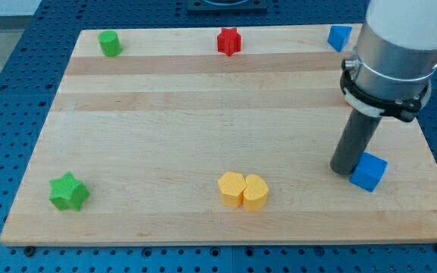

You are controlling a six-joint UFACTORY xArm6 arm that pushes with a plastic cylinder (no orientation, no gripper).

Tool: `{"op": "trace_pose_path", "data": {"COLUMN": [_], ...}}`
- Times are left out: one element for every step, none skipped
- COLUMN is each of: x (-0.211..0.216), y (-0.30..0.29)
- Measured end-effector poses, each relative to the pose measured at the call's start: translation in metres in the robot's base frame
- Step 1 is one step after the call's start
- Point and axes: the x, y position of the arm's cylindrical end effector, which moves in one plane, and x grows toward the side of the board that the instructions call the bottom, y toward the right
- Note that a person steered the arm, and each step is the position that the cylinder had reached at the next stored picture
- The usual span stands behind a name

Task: Push the blue cube towards bottom right corner

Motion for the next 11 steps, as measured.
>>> {"op": "trace_pose_path", "data": {"x": [-0.001,-0.001,-0.016,-0.022,-0.021,-0.021,-0.005,0.012,0.013,0.013,0.002], "y": [0.016,0.029,0.029,0.041,0.057,0.062,0.062,0.062,0.062,0.062,0.062]}}
